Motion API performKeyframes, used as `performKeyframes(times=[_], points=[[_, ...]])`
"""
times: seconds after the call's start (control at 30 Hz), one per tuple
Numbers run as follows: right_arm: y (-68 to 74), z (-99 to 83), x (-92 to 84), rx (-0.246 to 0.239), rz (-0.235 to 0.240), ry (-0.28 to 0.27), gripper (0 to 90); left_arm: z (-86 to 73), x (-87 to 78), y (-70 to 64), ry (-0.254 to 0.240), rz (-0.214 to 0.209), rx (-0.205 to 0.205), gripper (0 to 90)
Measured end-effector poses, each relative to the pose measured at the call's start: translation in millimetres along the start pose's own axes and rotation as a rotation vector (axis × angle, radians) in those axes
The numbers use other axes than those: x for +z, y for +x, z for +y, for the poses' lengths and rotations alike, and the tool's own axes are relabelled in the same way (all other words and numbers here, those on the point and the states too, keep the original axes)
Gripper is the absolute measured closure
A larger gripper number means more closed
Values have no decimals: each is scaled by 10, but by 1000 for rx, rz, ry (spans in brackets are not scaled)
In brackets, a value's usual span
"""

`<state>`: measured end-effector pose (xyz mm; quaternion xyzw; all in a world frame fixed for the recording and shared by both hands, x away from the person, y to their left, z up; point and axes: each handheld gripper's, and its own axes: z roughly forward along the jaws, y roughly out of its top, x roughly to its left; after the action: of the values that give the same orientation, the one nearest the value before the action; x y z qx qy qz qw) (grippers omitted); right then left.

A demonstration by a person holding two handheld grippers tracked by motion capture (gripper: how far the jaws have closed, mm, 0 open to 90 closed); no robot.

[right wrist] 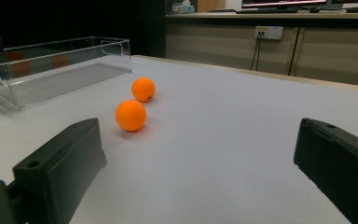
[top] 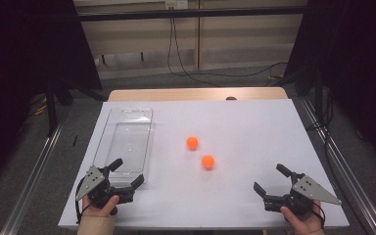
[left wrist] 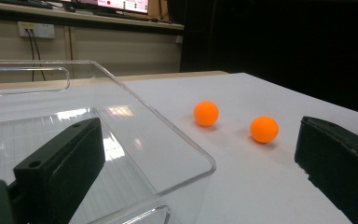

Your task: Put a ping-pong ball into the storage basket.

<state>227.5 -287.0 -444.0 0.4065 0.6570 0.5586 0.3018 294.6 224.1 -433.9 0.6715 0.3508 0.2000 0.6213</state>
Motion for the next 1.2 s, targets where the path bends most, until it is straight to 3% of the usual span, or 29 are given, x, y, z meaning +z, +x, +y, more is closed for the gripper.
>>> performKeyframes(times=[0.17, 0.4, 0.93, 1.2], points=[[4, 4, -5, -2, 1, -2, 8, 3, 15, -5, 9, -7, 13, 14], [11, 7, -2, -5, 6, 0, 9, 27, 63, -41, -1, -23, -16, 13], [11, 5, -13, -3, 7, 1, 11, 80, 332, -214, 21, -68, -36, 10], [10, 5, -13, -2, 11, 2, 11, 91, 436, -284, 37, -95, -23, 10]])
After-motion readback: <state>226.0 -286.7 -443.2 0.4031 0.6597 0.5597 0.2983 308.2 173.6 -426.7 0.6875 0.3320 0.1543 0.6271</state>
